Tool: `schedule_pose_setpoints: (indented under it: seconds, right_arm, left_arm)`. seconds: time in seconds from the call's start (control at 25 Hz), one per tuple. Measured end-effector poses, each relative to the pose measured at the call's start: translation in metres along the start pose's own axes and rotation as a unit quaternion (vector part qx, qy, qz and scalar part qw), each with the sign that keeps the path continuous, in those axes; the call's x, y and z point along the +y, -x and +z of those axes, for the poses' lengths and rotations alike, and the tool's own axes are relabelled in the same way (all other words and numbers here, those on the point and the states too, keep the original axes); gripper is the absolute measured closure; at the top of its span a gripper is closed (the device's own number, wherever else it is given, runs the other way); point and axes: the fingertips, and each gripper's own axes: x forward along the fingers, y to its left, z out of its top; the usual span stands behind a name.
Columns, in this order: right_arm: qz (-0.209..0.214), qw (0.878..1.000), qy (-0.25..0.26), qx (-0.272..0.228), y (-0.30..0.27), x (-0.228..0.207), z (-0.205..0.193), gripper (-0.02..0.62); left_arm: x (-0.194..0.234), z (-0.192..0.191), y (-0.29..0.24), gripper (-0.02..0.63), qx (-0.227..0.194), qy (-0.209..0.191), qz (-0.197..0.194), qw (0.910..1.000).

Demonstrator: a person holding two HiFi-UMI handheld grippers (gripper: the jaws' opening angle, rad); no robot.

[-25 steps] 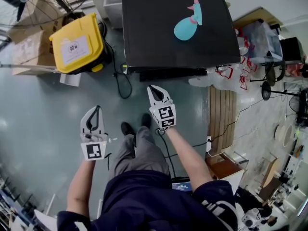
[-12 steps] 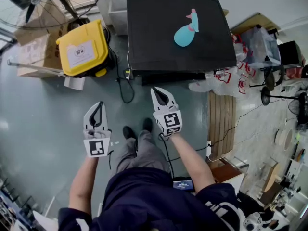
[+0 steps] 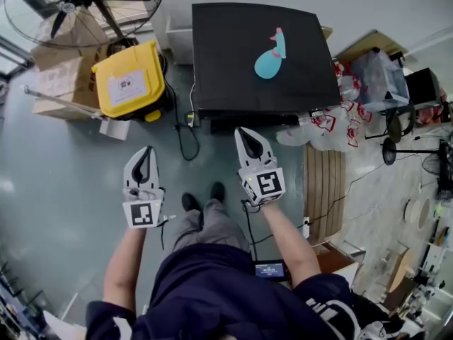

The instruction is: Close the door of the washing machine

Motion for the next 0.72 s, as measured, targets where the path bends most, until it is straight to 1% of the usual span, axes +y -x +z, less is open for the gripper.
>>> schedule_pose_setpoints:
  seconds: [0.16, 0.36, 0.6, 0.72]
  right_arm:
    - [-0.001, 1.000, 0.021, -0.008, 0.010, -0.001, 0.026, 0.575]
    - [-0.006, 1.000, 0.015, -0.019, 0.019, -0.012, 0.052, 0.575]
    - [-0.011, 0.999, 0.022, -0.031, 0.029, -0.017, 0.080, 0.575]
    - [-0.016, 0.999, 0.026, -0.034, 0.032, -0.020, 0.094, 0.575]
  left_arm:
    - [0.008, 0.018, 0.002, 0.581, -0.014, 0.000, 0.002, 0.9999]
    - [0.018, 0.039, 0.005, 0.581, -0.022, 0.000, 0.006, 0.9997]
    - [0.032, 0.061, 0.013, 0.581, -0.038, 0.007, 0.010, 0.9992]
    - [0.037, 0.074, 0.016, 0.581, -0.050, 0.002, 0.013, 0.9986]
